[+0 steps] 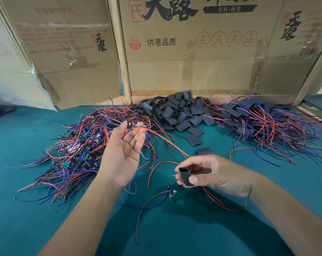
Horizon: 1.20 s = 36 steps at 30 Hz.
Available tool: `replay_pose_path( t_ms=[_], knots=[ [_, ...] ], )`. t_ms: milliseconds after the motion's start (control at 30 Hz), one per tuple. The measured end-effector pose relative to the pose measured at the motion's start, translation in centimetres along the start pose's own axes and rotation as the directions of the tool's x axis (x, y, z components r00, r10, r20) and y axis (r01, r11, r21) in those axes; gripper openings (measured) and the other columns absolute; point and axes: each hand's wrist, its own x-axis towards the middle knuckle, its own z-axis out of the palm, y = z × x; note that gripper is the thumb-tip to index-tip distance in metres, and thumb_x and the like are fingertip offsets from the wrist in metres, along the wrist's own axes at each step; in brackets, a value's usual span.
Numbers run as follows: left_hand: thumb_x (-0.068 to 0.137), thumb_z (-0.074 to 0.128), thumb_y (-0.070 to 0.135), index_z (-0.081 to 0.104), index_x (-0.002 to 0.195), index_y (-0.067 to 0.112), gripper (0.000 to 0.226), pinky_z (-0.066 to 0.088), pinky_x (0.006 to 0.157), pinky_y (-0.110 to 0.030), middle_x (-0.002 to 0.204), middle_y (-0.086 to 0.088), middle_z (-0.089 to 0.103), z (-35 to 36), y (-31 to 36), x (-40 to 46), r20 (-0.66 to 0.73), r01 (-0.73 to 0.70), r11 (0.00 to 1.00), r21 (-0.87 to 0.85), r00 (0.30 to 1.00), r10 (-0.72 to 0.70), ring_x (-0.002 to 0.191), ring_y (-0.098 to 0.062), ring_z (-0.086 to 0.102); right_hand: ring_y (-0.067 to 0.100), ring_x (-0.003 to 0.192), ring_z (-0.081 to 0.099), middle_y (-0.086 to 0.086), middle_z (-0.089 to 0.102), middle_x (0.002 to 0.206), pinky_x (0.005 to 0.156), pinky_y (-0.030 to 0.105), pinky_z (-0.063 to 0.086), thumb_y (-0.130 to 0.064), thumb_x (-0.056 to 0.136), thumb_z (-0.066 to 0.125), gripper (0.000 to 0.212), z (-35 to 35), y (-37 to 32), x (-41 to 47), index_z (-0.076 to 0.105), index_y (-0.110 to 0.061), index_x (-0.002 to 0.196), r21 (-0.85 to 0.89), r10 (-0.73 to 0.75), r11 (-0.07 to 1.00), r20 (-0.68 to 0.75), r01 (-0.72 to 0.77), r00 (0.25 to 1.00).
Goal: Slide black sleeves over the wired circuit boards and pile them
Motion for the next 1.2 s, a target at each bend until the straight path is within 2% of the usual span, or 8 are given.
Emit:
replay_pose_path(
  t_ms=[233,367,467,700,933,1000,1067,1200],
  knots=[
    [0.099,0.053,0.026,0.074,0.084,0.010,0.030,0.055,0.067,-0.016,0.083,-0.003,0.073,0.4,-0.2,-0.2,0.010,0.019,1.000,0.012,1.000,-0.019,0.073,-0.007,0.071,0.035,0.112,0.062,0.021,0.064,0.120,0.099,0.040,0.049,-0.009,0.081,0.076,0.047,0.9,0.1,0.4,0.062,0.002,0.124,0.199,-0.045,0.980,0.080,0.028,0.996],
    [0.097,0.055,0.025,0.059,0.100,0.008,0.018,0.055,0.068,-0.016,0.084,-0.003,0.074,0.3,-0.3,-0.2,0.018,0.011,1.000,0.011,1.000,-0.011,0.074,-0.008,0.071,0.036,0.112,0.062,0.020,0.064,0.120,0.100,0.042,0.049,-0.001,0.087,0.066,0.037,0.8,0.0,0.3,0.062,0.000,0.124,0.208,-0.064,0.977,0.070,0.048,0.995],
    [0.098,0.053,0.024,0.059,0.096,0.008,0.018,0.056,0.068,-0.016,0.082,-0.003,0.074,0.2,-0.3,-0.1,0.014,0.005,1.000,0.027,1.000,-0.006,0.073,-0.009,0.071,0.037,0.112,0.062,0.020,0.064,0.120,0.100,0.043,0.048,0.003,0.088,0.059,0.037,0.6,0.0,0.2,0.059,0.002,0.126,0.211,-0.065,0.976,0.067,0.050,0.996],
    [0.097,0.055,0.024,0.048,0.121,0.006,0.031,0.056,0.067,-0.016,0.077,-0.004,0.071,-0.2,-0.4,0.3,0.005,0.004,1.000,0.008,1.000,-0.004,0.072,-0.011,0.071,0.035,0.115,0.061,0.018,0.065,0.122,0.101,0.042,0.047,-0.010,0.086,0.073,0.041,0.3,-0.8,-0.1,0.064,-0.005,0.125,0.222,-0.086,0.973,0.115,0.058,0.990],
    [0.080,0.065,0.028,0.055,0.104,0.007,0.034,0.056,0.065,-0.018,0.078,-0.004,0.072,-0.3,-0.5,0.4,0.037,-0.031,0.997,0.065,0.999,0.028,0.068,-0.011,0.069,0.032,0.111,0.063,0.016,0.065,0.120,0.097,0.038,0.049,-0.017,0.084,0.076,0.045,0.1,-0.9,-0.1,0.064,-0.006,0.125,0.211,-0.094,0.975,0.112,0.069,0.989],
    [0.083,0.064,0.027,0.060,0.091,0.013,0.016,0.056,0.064,-0.020,0.081,-0.008,0.073,-0.3,-0.7,0.3,0.062,-0.060,0.987,0.146,0.997,0.052,0.069,-0.014,0.070,0.029,0.107,0.064,0.015,0.067,0.117,0.094,0.035,0.050,-0.021,0.082,0.079,0.044,0.2,-0.9,-0.1,0.066,-0.008,0.123,0.182,-0.090,0.981,0.097,0.072,0.991],
    [0.085,0.064,0.026,0.065,0.080,0.017,0.010,0.057,0.064,-0.022,0.083,-0.012,0.074,-0.1,-1.1,0.0,0.103,-0.090,0.964,0.251,0.992,0.066,0.070,-0.017,0.071,0.026,0.101,0.065,0.014,0.069,0.113,0.090,0.033,0.052,-0.020,0.081,0.079,0.038,0.4,-0.9,0.0,0.071,-0.011,0.117,0.148,-0.097,0.985,0.039,0.090,0.995],
    [0.079,0.067,0.026,0.064,0.081,0.016,0.010,0.058,0.064,-0.023,0.090,-0.018,0.074,0.2,-2.1,-0.7,0.161,-0.073,0.930,0.361,0.987,0.015,0.072,-0.020,0.071,0.023,0.089,0.068,0.012,0.073,0.104,0.084,0.027,0.052,-0.012,0.082,0.073,0.028,0.6,-1.0,0.3,0.072,-0.010,0.110,0.007,-0.130,0.991,-0.126,0.132,0.983]
  ],
)
